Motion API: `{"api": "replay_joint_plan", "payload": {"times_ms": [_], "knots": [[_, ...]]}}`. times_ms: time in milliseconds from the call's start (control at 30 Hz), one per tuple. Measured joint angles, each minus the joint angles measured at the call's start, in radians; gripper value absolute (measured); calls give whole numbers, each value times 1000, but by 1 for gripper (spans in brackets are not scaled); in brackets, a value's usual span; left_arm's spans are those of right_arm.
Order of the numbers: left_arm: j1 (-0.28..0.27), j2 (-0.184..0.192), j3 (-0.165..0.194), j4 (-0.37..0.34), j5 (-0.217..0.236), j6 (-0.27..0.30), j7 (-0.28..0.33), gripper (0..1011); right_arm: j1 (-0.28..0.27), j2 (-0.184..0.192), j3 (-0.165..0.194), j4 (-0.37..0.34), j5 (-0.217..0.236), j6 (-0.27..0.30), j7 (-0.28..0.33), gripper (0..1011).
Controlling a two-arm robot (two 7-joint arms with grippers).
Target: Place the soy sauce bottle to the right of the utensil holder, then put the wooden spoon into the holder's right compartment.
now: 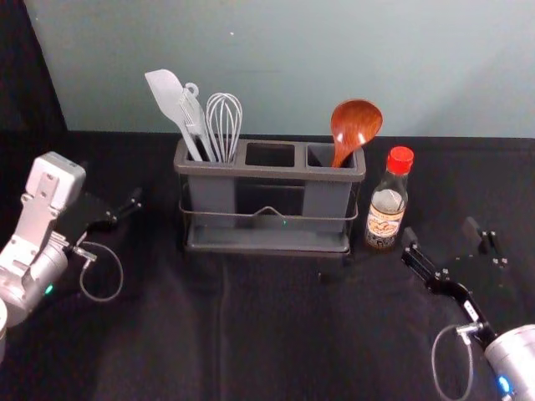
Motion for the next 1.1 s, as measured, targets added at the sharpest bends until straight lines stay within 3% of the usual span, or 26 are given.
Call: {"api": "replay_joint_plan", "payload": {"times_ms": [333, 1100], "knots": [[0, 0, 0, 0, 0, 0, 0, 1005, 5, -19, 13, 19, 0, 9, 23, 1002], [0, 0, 0, 0, 0, 0, 0, 1005, 4, -16, 9, 15, -3, 10, 18, 1003]]}}
